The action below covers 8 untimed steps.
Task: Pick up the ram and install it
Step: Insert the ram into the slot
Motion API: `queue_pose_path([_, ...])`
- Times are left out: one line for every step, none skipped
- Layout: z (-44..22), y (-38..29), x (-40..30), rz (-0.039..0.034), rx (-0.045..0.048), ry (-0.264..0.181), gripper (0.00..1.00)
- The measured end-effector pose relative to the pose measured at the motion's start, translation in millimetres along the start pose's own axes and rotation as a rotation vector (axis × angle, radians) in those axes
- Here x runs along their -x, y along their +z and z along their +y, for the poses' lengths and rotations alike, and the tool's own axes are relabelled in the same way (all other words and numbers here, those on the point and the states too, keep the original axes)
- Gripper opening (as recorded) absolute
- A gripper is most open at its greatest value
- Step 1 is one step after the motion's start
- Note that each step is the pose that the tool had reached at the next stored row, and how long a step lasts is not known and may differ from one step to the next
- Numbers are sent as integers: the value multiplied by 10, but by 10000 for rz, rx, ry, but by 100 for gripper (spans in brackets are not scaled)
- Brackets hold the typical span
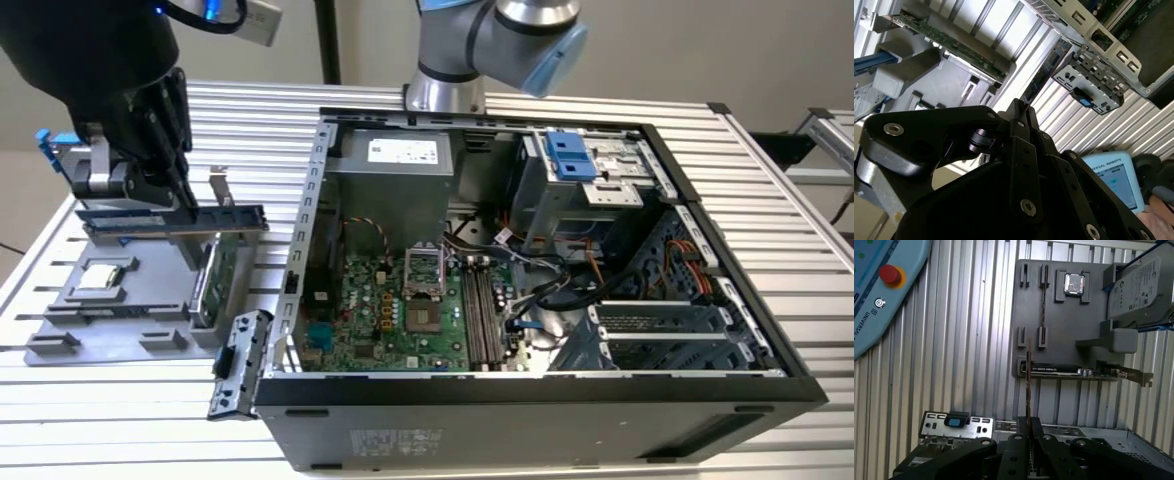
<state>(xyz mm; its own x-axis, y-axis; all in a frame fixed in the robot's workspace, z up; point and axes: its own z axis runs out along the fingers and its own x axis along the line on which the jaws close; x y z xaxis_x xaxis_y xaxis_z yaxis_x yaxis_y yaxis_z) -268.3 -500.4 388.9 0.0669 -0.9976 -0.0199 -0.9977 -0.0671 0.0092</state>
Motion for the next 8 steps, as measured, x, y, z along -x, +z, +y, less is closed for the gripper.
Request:
queue_pose_path([-8, 0, 0, 0, 1, 0, 0])
queue_pose_path([-17, 0, -1, 0, 0, 0, 0])
queue_pose_path([-25, 0, -2, 0, 1, 0, 0])
queue_pose_path([-33, -1, -2, 1, 1, 1, 0])
queue_pose_path([-41, -1, -3, 1, 1, 1, 0])
queue_pose_path([-49, 0, -3, 0, 0, 0, 0])
queue_pose_path([-56, -1, -4, 0, 0, 0, 0])
queue_pose_path([-65, -1, -4, 0, 0, 0, 0])
